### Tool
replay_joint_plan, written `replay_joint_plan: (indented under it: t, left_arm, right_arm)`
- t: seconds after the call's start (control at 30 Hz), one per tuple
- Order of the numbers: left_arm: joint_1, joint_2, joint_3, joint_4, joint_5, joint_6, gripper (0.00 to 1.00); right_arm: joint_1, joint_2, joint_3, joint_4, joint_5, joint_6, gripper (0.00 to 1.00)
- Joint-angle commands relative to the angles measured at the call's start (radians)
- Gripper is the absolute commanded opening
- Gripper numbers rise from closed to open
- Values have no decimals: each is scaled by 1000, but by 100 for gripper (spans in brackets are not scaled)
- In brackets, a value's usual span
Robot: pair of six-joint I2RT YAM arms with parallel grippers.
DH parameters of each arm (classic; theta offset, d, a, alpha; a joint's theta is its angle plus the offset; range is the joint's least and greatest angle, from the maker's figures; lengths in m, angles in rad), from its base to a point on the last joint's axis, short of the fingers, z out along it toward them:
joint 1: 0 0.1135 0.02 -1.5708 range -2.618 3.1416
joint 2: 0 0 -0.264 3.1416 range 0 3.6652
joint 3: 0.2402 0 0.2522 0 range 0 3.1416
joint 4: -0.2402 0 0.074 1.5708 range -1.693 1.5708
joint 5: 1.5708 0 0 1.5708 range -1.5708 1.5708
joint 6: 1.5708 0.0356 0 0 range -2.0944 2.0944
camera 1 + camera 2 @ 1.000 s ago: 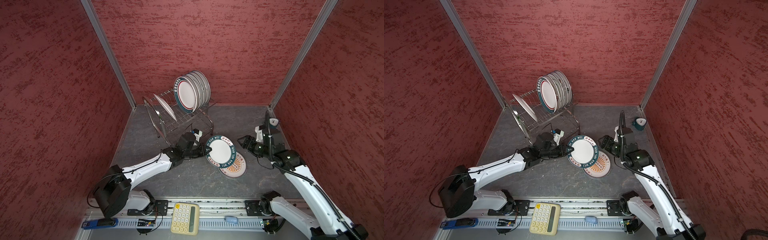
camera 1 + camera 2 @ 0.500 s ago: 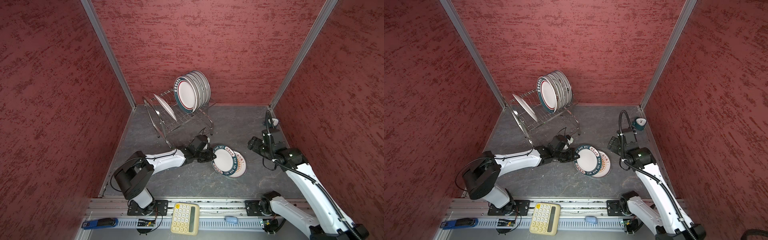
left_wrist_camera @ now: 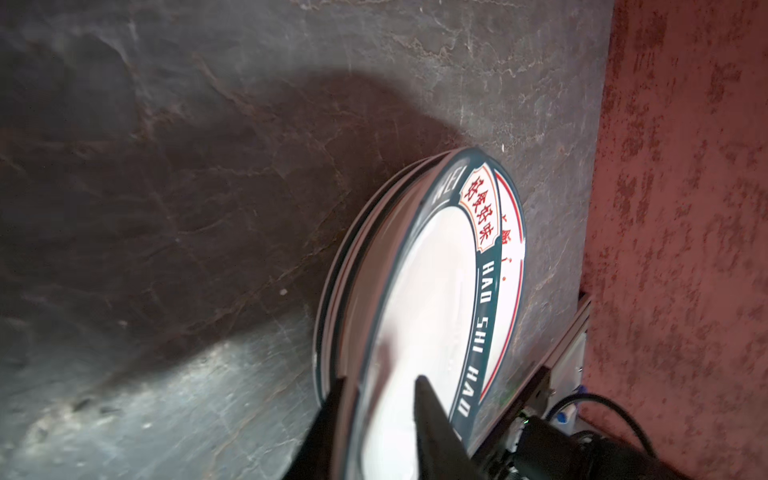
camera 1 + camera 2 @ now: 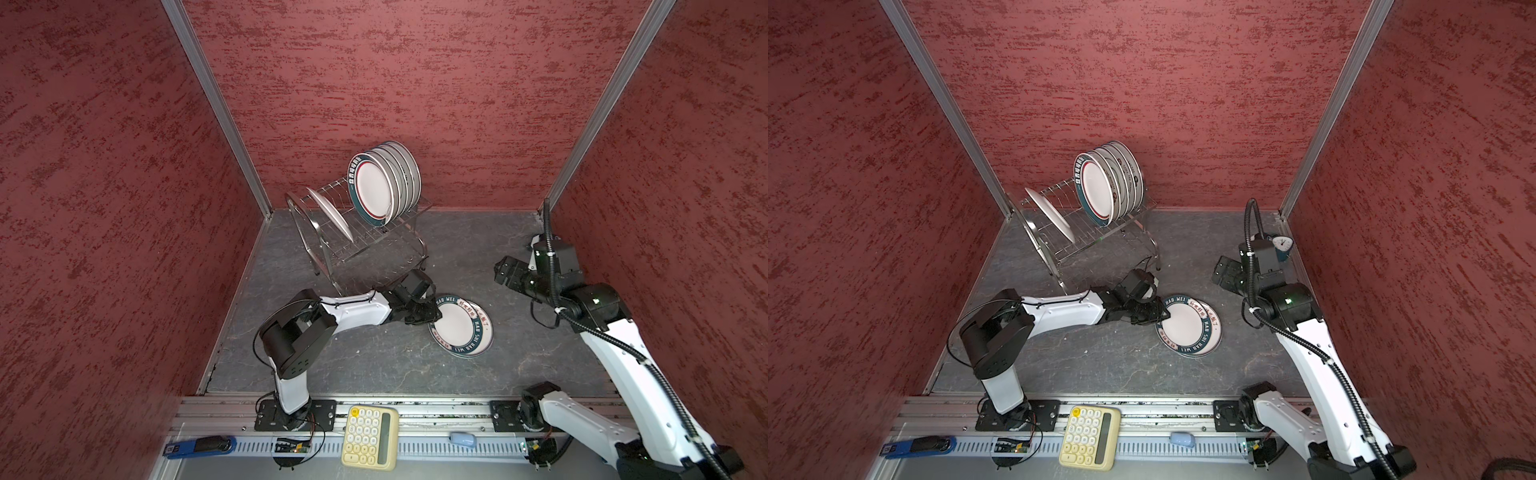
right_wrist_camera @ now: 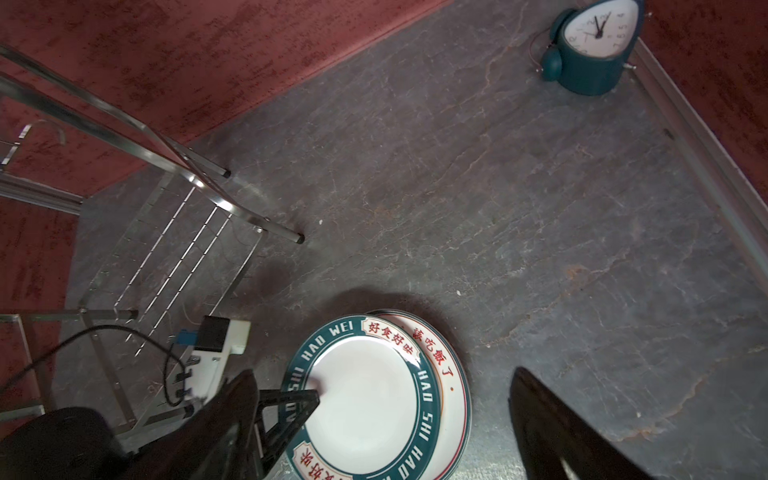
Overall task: Unload the plates from the dish rack
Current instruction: 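Set the plate on the sunburst stack with the left gripper while the right gripper withdraws, then grip a sunburst plate in the rack with the right gripper while the left draws back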
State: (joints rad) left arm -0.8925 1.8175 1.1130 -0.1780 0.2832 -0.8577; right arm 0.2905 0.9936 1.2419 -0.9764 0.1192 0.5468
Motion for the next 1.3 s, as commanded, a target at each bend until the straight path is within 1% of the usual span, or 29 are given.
replay_joint_plan:
  t: [0.0,0.17,0.33,0.4,0.47,0.53,0.6,0.67,0.8,0.97,1.03,1.1,1.17,1.27]
  left_arm:
    - [-25,27,62,-82,-44,8,42]
    - [-48,52,119,-170,-92,11,53]
    - [-59,83,158,-206,-93,9,58]
    - [-65,92,173,-215,-97,11,63]
    - [-75,107,204,-269,-122,17,72]
    - [-81,105,223,-320,-167,14,75]
    - [-82,76,204,-330,-201,2,78]
    - [-85,26,171,-337,-240,-1,83]
    - [-80,-79,132,-382,-304,9,89]
    - [-76,-248,59,-450,-407,10,94]
    - [-68,-321,16,-473,-440,3,99]
    - [-46,-394,-34,-499,-463,-13,99]
    - [-3,-477,-105,-505,-455,-22,99]
    - [61,-588,-195,-510,-434,-22,99]
  right_arm:
    - [-4,15,74,6,-42,-53,97]
    - [-2,54,158,35,-98,-102,99]
    - [8,81,238,76,-163,-139,99]
    - [20,91,268,95,-196,-162,99]
    - [46,109,304,114,-226,-195,99]
    - [83,128,331,144,-239,-225,99]
    - [131,159,363,173,-235,-253,99]
    - [211,222,431,175,-193,-296,99]
    - [411,390,637,148,-9,-386,99]
    - [604,650,959,117,126,-461,99]
    - [663,746,1066,114,190,-489,99]
    - [707,834,1155,122,256,-519,97]
    - [743,926,1250,116,307,-543,96]
    - [779,1022,1360,110,377,-559,93]
